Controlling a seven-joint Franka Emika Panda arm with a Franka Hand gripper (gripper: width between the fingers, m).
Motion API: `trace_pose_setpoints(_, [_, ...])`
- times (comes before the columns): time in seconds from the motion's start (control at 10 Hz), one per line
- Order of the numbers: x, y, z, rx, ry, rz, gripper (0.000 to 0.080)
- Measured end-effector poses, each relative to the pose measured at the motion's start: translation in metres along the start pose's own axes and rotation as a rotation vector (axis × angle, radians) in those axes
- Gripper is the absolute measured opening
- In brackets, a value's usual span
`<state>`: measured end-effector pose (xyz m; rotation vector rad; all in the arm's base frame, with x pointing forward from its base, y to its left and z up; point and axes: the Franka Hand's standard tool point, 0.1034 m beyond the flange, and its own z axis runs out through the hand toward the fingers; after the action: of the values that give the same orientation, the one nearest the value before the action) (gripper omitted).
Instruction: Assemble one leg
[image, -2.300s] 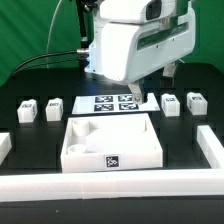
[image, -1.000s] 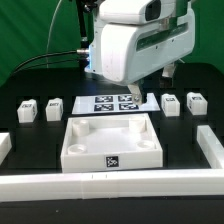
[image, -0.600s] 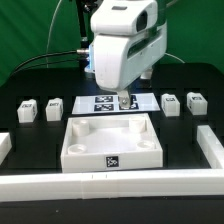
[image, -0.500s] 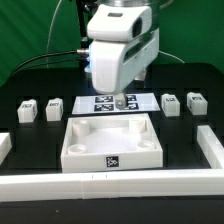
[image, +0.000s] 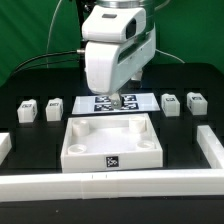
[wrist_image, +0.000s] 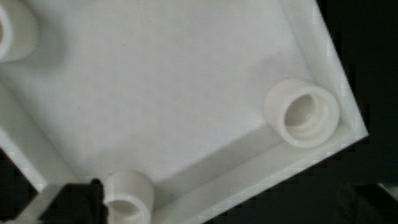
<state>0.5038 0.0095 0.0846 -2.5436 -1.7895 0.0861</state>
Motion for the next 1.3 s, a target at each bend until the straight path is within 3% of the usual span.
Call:
trace_pose_setpoints(0.3, [-0.017,-0.03,0.016,-0.025,0.005,-0.222,0.065])
trace_pose_setpoints(0.4, [-0.019,-0.036,0.021,-0.045,0.005,-0.298,0.065])
trace_pose_setpoints(0.5, [-0.023,-0.042,0.026,-0.037,0.004,-0.296,0.065])
trace_pose_setpoints(0.7, [-0.022,-0.039,0.025,-0.04,0.005,-0.293,0.065])
trace_pose_setpoints(0.9, [-0.027,-0.04,0.032,-0.026,0.001,-0.358,0.065])
trace_pose_setpoints(1.2, [-0.036,-0.056,0.055,0.006,0.004,-0.443,0.065])
trace_pose_setpoints(1.3, [-0.038,-0.06,0.064,0.027,0.004,-0.439,0.065])
